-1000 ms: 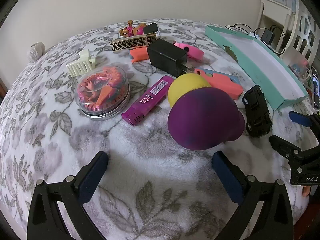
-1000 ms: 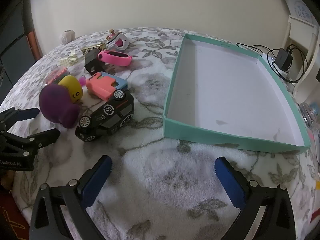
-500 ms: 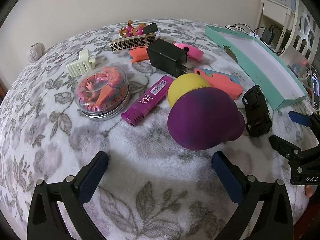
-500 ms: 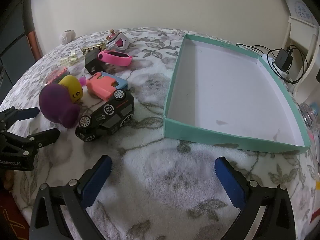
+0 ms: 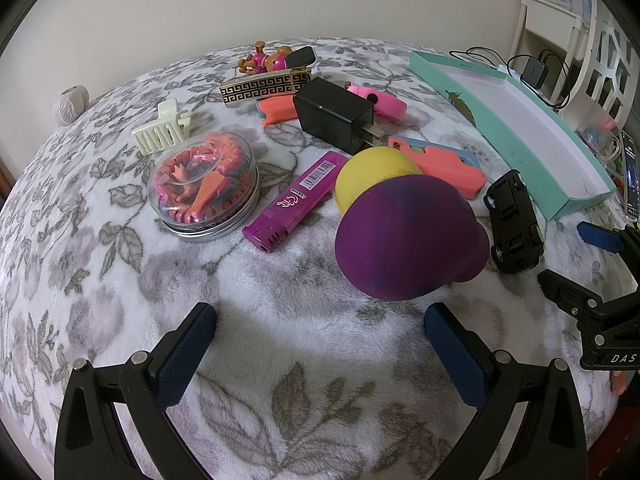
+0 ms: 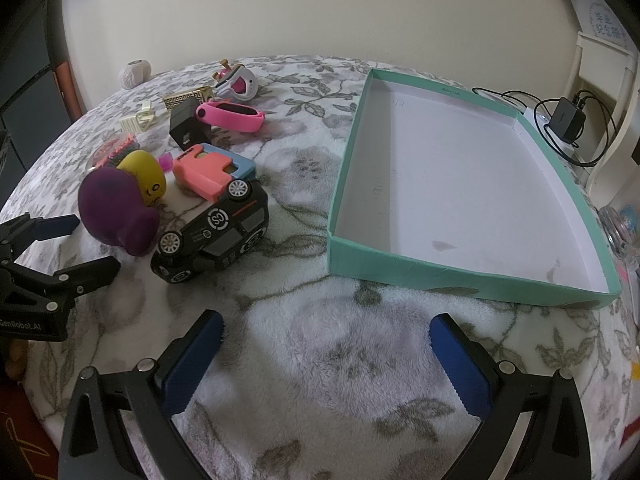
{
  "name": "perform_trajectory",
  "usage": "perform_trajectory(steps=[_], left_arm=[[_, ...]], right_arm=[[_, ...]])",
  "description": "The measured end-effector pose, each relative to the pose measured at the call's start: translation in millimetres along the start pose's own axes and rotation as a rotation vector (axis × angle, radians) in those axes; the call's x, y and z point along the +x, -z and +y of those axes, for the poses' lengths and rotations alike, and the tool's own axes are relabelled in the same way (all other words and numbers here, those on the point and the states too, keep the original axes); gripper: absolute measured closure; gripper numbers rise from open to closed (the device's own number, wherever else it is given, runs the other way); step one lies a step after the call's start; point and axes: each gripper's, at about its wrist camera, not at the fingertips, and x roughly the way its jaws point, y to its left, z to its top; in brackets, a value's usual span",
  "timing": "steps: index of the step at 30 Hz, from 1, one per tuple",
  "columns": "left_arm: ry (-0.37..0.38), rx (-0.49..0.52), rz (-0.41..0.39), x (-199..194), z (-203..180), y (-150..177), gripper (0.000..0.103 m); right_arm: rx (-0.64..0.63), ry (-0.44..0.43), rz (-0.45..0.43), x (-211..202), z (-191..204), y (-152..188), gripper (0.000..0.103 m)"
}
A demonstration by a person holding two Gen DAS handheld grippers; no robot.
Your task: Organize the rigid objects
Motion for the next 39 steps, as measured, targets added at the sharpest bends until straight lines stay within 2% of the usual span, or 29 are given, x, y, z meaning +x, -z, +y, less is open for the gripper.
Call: perform_trajectory(steps=[21, 26, 34, 39], left_arm=[[0.005, 0.005, 0.002, 1.9, 1.3, -1.7, 0.0], [0.013, 0.034, 0.008, -4.3, -1.1, -1.7, 0.0], [0.042, 0.107, -0.067, -27.8, -2.6, -13.9, 0.0], [0.059, 0.109, -0.099, -55.0, 0.1, -41.0, 0.0]], right_arm=[[0.0, -0.001, -0.001, 1.1, 1.4, -0.3, 0.0], [-0.007, -0.033, -0.001, -2.7, -2.4, 0.9, 0.0], [-0.05, -0.024, -0.067, -23.3, 1.2, -7.9, 0.0], [-0.082, -0.038, -0.1, -47.6, 3.7, -27.8, 0.0]])
